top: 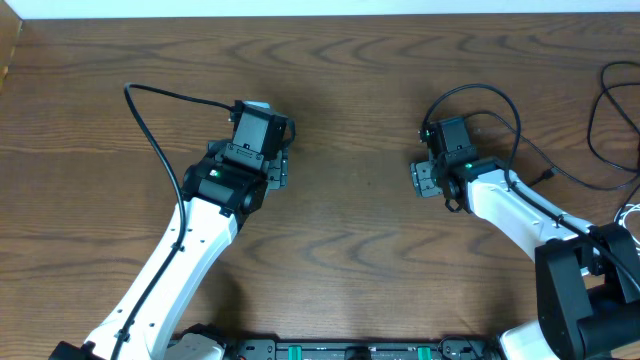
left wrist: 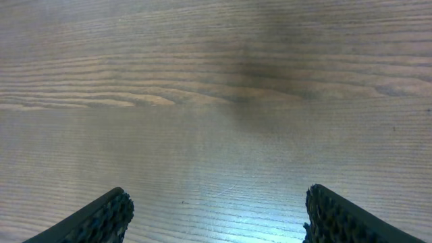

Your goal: Untangle cables

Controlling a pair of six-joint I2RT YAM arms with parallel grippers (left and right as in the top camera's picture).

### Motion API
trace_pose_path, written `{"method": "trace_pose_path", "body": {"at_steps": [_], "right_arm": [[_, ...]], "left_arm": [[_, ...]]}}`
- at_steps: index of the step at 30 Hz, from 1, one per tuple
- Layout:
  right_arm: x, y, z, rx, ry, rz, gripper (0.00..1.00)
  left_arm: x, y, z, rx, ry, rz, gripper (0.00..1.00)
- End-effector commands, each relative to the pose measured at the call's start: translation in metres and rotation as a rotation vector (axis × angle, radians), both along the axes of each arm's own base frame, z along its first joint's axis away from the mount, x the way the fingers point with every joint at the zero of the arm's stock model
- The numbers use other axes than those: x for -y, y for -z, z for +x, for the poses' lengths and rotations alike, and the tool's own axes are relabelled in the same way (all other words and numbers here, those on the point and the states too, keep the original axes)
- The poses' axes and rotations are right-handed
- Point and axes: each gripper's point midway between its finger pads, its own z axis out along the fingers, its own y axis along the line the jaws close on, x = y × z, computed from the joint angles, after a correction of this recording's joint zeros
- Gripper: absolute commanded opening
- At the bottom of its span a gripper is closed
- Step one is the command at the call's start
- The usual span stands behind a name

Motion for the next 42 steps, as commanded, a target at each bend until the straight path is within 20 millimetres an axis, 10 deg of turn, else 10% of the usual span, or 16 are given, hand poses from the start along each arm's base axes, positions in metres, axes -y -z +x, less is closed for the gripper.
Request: {"method": "trace_pose_path", "body": {"at_steps": [1, 20, 32, 42], "right_arm": [[0.004, 0.006, -0.006, -0.014, -0.008, -0.027, 0.72], [0.012, 0.028, -0.031, -0.081, -0.008, -0.048, 0.65], [0.012, 0.029, -0.033, -0.084, -0.008, -0.049, 0.14], [0.012, 0.029, -0.033, -0.085, -0.009, -0.047, 0.01]], "left_arm": [[-0.003, 0.004, -0.001, -0.015, 0.005, 0.016, 0.83], [-0.003, 0.004, -0.001, -0.015, 0.005, 0.016, 0.83], [-0.003, 0.004, -0.001, -0.015, 0.005, 0.016, 0.83], [-0.003, 0.004, -0.001, -0.015, 0.005, 0.016, 0.83]]}}
